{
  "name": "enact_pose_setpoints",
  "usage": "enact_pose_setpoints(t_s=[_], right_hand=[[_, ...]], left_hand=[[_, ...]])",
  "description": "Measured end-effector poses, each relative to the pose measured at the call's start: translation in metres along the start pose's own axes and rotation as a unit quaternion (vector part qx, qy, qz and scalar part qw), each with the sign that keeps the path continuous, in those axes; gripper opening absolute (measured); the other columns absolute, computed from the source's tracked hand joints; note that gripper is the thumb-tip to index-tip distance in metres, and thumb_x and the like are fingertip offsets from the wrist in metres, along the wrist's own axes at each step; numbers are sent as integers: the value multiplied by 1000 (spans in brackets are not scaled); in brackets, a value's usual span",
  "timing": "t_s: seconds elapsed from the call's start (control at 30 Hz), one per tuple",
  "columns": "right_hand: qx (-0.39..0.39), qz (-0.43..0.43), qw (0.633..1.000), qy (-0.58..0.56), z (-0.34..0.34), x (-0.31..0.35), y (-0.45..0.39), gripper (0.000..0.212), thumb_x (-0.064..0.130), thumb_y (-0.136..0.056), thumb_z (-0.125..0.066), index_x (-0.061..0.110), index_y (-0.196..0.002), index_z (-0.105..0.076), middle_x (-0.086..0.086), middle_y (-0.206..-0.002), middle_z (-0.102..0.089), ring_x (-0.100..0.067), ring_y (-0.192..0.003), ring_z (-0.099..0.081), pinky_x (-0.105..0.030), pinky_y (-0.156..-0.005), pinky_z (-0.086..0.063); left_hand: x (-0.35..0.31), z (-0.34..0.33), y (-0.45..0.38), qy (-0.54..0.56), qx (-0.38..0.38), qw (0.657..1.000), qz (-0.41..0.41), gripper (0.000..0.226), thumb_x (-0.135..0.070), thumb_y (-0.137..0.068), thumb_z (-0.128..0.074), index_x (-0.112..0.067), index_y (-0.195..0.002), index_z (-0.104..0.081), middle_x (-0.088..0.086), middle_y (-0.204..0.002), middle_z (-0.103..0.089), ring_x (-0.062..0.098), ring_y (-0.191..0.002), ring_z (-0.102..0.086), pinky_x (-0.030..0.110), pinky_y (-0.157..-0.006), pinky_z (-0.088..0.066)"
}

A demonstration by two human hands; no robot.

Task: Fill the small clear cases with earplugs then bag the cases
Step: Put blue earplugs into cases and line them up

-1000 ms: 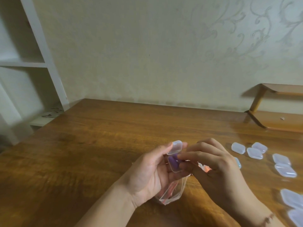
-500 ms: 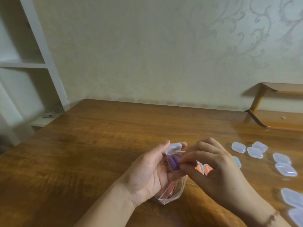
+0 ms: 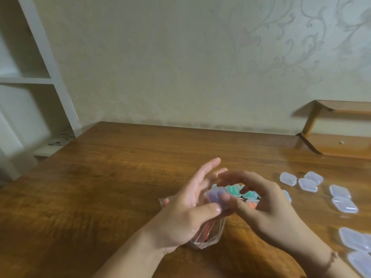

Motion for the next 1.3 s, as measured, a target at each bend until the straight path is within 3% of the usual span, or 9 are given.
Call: enact_pose_setpoints(t_s=[0.13,0.23,0.3,0.43,0.57,0.73,0.87,1.03,1.3], right_hand=[[-14,-10,998,-68,1,0,0,16,33,-81,-76,35,-96,-70,15,-96,-72,-9,-90,-66,-22,-76,-51],[-27,-35,983,-180,-2,-4,-2,16,18,-77,-78,26,-89,-69,-4,-86,-73,-19,-75,-68,-35,-68,-55],[-50,-64,964,-251,1,-11,-3,17,16,-73,-78,18,-87,-68,-12,-84,-72,-26,-72,-67,-31,-62,-52],[-43,-106,944,-309,4,-14,-2,25,12,-71,-75,2,-92,-65,-18,-86,-72,-29,-77,-70,-29,-66,-57],[-12,-114,962,-249,13,-10,-3,16,13,-77,-75,9,-92,-69,-8,-86,-74,-24,-81,-73,-36,-73,-59],[-30,-140,972,-186,49,-21,1,12,6,-79,-74,11,-89,-70,-1,-82,-75,-14,-76,-73,-24,-68,-59],[-63,-155,978,-124,84,-41,13,11,8,-80,-74,14,-89,-71,4,-80,-75,-9,-73,-72,-18,-63,-56],[-47,-184,982,-15,114,-80,29,12,14,-85,-71,25,-90,-72,12,-80,-74,0,-74,-69,-14,-62,-53],[32,-222,964,144,107,-112,49,16,23,-88,-63,32,-100,-71,18,-90,-68,5,-81,-60,-6,-61,-43]], left_hand=[[-8,-2,1,-66,-14,996,-54,70,3,-92,-54,-37,-146,-34,-8,-154,-39,10,-132,-52,30,-103,-48],[-10,-2,2,-127,-60,985,-98,61,3,-93,-59,-33,-140,-46,-13,-139,-58,10,-119,-63,26,-91,-54],[-17,3,5,-228,-134,951,-161,49,-6,-90,-68,-31,-131,-57,-9,-121,-70,13,-105,-71,31,-82,-60],[-31,3,12,-444,-201,824,-289,41,-32,-83,-70,-18,-122,-67,-14,-122,-64,2,-114,-61,20,-89,-55],[-37,-3,8,-480,-208,797,-300,43,-41,-81,-71,-14,-114,-70,-16,-111,-63,-6,-108,-58,7,-87,-47],[-40,-36,-16,-573,-182,755,-260,41,-24,-74,-85,-18,-112,-69,-9,-109,-62,3,-94,-59,11,-77,-53],[-37,-76,-47,-584,-147,766,-224,33,-25,-81,-79,-24,-112,-66,-14,-109,-55,4,-91,-58,18,-75,-55],[-5,-103,-83,-552,-135,810,-143,44,-32,-91,-68,-33,-133,-54,-19,-130,-49,3,-117,-49,15,-97,-42],[38,-116,-96,-635,-87,760,-109,38,-34,-92,-65,-27,-129,-61,-13,-125,-59,10,-121,-43,25,-100,-28]])
Point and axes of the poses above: each hand's wrist, its own y-axis away from the middle knuckle, its own z-axis out of the back of the hand, x = y × z, the point moved 7 cm from there along -y, towards the middle knuckle
